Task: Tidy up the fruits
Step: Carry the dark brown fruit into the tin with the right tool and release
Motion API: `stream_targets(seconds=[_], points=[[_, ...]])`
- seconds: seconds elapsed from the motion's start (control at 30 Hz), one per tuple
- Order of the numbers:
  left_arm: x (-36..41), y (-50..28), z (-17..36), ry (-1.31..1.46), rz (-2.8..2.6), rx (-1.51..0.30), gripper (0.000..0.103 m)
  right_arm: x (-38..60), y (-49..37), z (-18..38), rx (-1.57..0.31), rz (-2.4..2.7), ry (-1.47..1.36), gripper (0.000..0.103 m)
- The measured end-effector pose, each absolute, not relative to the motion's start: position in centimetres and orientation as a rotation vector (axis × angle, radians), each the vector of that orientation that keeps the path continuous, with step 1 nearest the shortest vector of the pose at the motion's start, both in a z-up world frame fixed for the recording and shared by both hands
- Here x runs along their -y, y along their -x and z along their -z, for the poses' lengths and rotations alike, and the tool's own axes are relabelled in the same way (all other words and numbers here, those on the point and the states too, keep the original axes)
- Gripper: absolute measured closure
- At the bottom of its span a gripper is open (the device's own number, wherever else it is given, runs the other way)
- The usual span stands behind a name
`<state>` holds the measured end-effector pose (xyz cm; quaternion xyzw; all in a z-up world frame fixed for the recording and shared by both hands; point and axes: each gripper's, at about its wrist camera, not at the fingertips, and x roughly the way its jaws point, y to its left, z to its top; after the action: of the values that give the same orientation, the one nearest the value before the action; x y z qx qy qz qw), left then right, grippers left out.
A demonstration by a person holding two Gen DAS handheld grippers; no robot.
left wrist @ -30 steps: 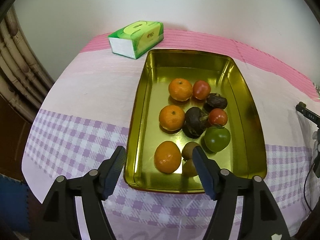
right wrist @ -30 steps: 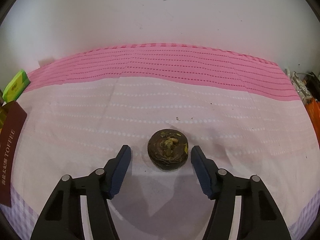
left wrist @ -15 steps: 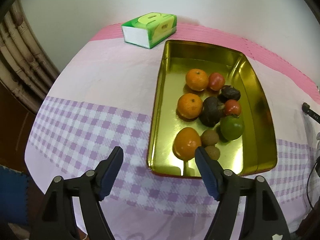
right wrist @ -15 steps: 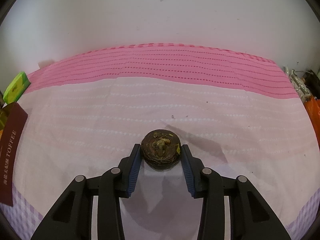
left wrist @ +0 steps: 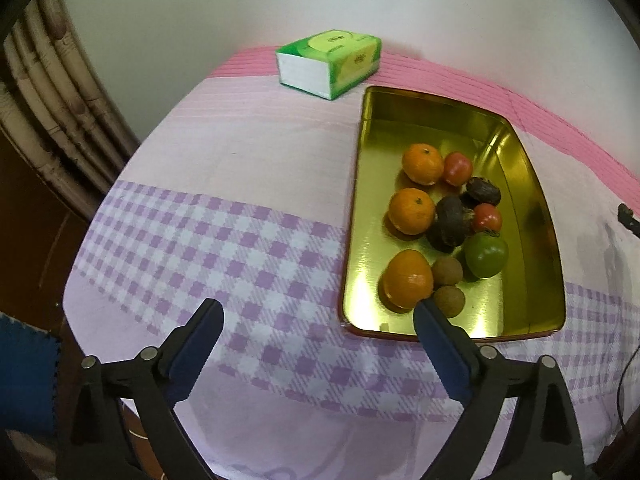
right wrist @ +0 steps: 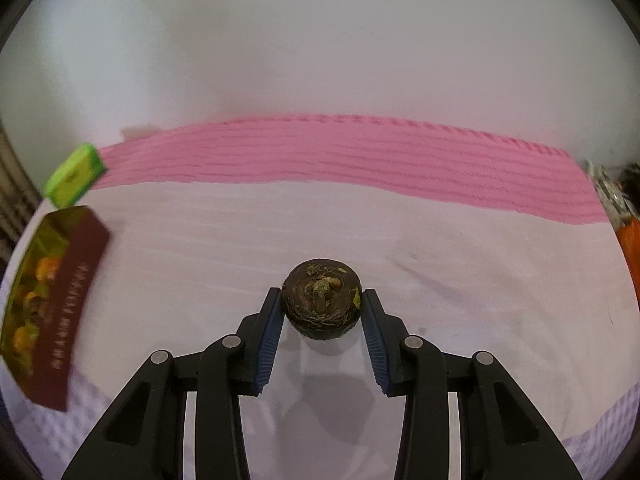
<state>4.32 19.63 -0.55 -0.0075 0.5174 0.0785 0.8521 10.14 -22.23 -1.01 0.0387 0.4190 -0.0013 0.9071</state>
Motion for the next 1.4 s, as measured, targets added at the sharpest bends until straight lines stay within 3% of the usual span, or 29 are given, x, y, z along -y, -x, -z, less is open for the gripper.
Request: stream_targets(seconds=[0.4,0.8,1.4], points=[[-20.5,-3.2,-0.3,0.021,-0.200,-1.069,0.007,10.2,-8.8,-2.4,-0.823,-0.250,-0.003,0.063],[-21.9,-1.9,-1.4,0.050,-0.229,-1.057,0.007,0.4,-8.2,-2.1,-0.850,-0.438,0.073,0.063],[-21.1,-1.4,-1.1,0.009,-0.201,-1.059,0.007,-4.7,-8.6,0.7,-0.913,-0.472,0.145,0.062]])
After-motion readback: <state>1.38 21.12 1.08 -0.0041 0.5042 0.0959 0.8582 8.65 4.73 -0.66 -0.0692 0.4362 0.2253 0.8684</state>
